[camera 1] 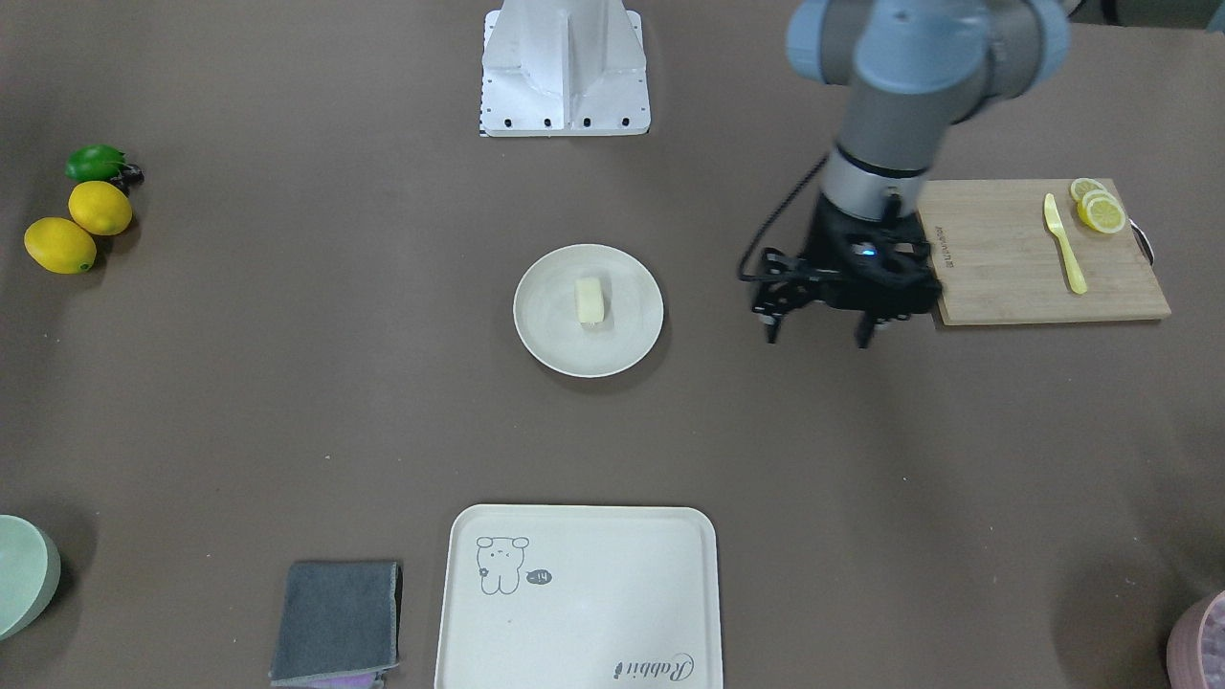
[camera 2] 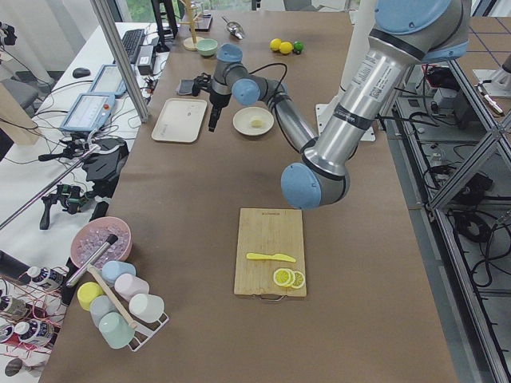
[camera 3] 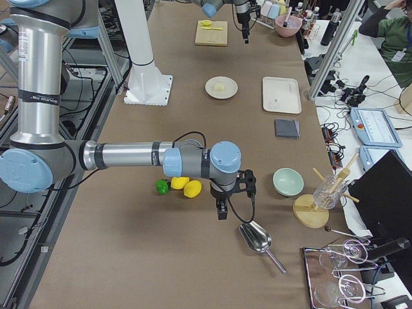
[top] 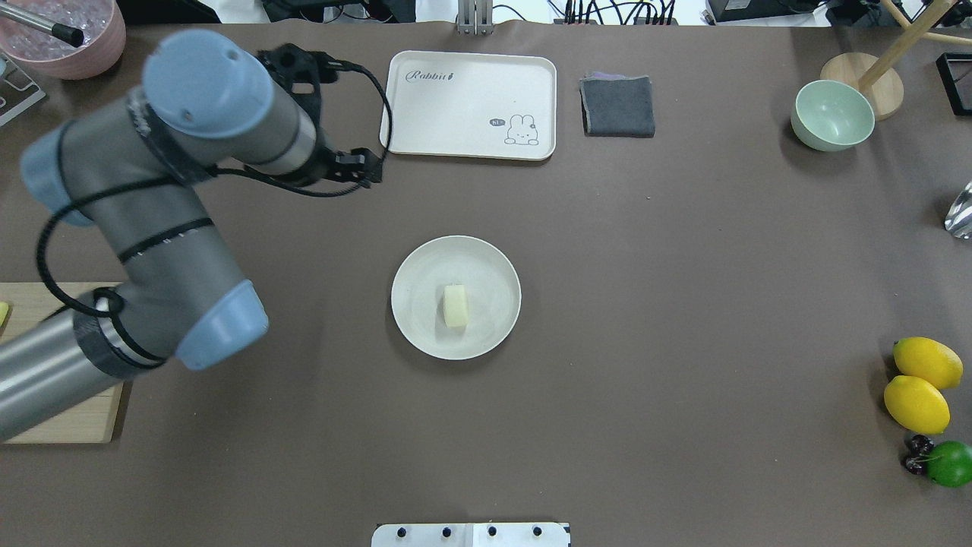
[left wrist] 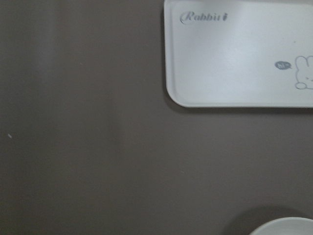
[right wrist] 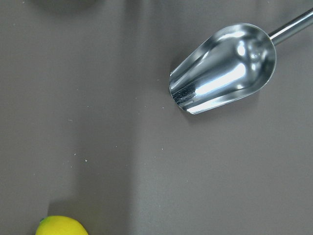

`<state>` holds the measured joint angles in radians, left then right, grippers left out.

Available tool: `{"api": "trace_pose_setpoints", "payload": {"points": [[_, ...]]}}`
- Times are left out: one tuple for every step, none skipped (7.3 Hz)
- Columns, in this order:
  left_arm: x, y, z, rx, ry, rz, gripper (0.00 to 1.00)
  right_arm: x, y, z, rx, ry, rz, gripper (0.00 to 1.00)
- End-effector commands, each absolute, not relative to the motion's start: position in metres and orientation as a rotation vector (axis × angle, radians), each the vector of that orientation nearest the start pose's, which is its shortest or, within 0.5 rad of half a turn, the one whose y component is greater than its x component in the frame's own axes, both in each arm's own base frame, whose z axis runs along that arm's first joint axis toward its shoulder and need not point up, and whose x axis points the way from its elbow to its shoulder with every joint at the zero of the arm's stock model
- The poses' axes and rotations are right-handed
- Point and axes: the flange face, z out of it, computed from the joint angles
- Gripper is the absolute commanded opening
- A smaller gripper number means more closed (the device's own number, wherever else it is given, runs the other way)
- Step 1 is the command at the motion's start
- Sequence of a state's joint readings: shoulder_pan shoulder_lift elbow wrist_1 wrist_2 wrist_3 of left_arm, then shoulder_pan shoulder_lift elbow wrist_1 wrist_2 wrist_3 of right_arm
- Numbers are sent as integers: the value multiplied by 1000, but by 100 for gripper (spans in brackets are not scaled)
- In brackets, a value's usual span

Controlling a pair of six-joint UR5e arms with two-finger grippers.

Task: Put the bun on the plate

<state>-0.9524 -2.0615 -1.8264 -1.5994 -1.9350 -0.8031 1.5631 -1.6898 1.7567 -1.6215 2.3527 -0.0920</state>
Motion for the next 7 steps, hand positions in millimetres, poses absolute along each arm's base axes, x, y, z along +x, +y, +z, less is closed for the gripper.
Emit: {"api": "trace_pose_setpoints", "payload": {"points": [[115,-603,367,384,656,-14,98,60,-437,632,38,-785,-95,100],[90,-605,413,344,642,46,98,60,-440,629,41,-785,-90,100],[59,-615,440,308,614,1,98,59,-442,627,44,-785,-92,100],[13,-602,488,249,591,-80,98,60,-445,624,50,-781,-92,100],[-18,-590,525,213,567,-100,98,59,-448,619,61,-784,-98,100],[-47,-580,556,178,575,-118,98,59,-448,619,59,-789,-96,100],[-57,-562,580,137,683,-91,98,58,-448,618,58,-810,-95,100]]}}
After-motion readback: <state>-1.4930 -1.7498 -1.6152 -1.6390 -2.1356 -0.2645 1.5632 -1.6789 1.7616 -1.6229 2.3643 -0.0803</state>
